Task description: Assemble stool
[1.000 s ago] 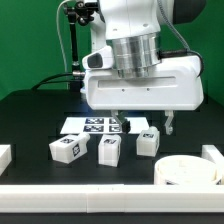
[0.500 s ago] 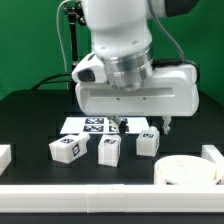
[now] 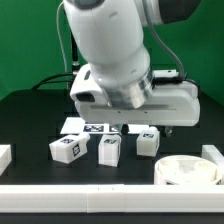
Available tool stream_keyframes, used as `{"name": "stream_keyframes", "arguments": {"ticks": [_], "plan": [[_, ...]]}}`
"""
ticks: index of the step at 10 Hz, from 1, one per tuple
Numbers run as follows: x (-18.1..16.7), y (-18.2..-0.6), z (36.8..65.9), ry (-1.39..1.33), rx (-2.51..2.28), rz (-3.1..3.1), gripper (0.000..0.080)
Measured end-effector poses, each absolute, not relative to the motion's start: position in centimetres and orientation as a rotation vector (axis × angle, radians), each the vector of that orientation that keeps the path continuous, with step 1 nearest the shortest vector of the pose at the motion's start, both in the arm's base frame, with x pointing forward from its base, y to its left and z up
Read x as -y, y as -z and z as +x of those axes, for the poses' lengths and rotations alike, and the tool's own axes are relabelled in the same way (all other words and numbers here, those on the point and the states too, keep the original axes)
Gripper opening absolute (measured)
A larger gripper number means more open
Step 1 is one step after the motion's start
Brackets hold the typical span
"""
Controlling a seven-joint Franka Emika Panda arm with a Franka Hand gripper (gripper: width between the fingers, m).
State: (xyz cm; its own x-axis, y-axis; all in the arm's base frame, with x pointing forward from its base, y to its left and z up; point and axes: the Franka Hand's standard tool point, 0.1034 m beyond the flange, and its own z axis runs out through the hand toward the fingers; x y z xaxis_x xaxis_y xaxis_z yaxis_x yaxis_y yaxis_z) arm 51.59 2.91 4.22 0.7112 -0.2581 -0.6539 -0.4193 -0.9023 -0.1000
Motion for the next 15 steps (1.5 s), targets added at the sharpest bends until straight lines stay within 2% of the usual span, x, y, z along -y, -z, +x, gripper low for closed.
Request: {"name": "stream_keyframes", "arguments": {"ticks": [6, 10, 15], "plan": [[-3.8, -2.8, 49.7, -1.386, -0.437, -2.481, 0.0649], [-4.6, -1.9, 49.3, -1.396, -0.425, -2.488, 0.0649], [-4.7, -1.9, 49.1, -1.401, -0.423, -2.488, 0.0649]]}}
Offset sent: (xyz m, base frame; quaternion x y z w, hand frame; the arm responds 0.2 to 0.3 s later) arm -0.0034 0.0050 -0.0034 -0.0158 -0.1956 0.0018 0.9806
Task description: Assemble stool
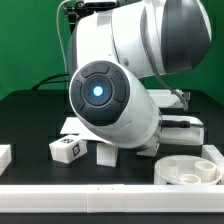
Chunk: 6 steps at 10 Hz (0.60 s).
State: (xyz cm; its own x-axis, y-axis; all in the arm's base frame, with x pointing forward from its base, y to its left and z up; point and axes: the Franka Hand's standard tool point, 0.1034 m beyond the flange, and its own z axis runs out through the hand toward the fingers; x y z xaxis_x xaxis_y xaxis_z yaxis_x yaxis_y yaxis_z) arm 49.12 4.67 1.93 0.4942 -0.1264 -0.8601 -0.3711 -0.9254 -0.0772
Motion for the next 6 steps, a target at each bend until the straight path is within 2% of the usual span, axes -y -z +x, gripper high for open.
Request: {"name": "stream_keyframes", "arguments": {"ticks": [2, 3, 4, 6], "plan": [[-4.65, -1.95, 49.18, -1.399, -0.422, -2.489, 0.0625], [-4.66, -1.95, 49.20, -1.398, -0.421, -2.489, 0.0454], [-4.66, -1.96, 49.20, -1.398, -0.420, -2.489, 0.0334], [-4.67, -1.96, 49.20, -1.398, -0.419, -2.489, 0.0334]]}}
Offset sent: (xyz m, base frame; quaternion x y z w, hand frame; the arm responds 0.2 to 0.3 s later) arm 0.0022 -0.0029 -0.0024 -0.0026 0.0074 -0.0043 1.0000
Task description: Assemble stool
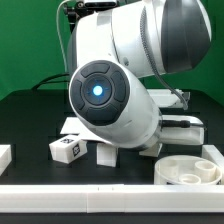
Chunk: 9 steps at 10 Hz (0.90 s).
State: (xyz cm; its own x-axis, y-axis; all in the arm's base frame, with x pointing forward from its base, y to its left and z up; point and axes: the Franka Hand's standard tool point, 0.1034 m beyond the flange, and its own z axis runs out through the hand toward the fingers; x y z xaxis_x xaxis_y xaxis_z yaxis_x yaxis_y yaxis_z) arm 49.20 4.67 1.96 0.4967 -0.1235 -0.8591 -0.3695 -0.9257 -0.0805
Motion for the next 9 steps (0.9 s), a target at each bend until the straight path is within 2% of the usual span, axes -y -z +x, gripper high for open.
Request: {"name": "stream_keyframes", "arguments": {"ticks": [3, 7, 8, 9], "plan": [[-4.6, -2.3, 49.5, -1.385, -0.390, -2.486, 0.0334], [-4.5, -7.4, 52.4, -1.372, -0.284, -2.495, 0.0337], [-4.9, -8.1, 53.4, -1.332, -0.253, -2.517, 0.0337], [-5.0, -7.6, 53.4, -1.316, -0.255, -2.523, 0.0337]]}}
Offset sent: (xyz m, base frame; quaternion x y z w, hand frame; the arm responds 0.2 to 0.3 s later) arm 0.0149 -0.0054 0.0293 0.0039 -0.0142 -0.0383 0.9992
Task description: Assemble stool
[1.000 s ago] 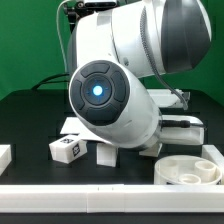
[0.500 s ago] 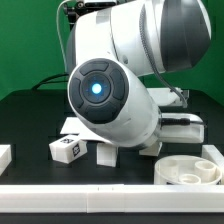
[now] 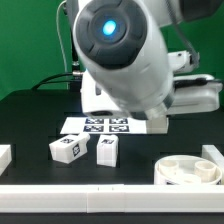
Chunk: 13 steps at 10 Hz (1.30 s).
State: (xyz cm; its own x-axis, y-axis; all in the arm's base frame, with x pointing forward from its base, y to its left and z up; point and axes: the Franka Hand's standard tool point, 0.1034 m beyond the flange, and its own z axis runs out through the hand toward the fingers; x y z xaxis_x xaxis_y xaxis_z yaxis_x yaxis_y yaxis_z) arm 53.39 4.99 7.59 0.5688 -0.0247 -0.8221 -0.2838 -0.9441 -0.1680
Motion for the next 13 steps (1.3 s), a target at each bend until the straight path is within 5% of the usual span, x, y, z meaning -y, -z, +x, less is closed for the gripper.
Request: {"name": "stream_keyframes", "arguments": {"ticks": [4, 9, 13], "plan": [[-4.9, -7.0, 55.3, -1.149, -0.237, -2.601, 0.0337], [-4.5, -12.4, 59.6, -0.702, -0.120, -2.768, 0.0337], [-3.9, -11.8, 61.4, -0.238, -0.191, -2.895, 0.0337]]}}
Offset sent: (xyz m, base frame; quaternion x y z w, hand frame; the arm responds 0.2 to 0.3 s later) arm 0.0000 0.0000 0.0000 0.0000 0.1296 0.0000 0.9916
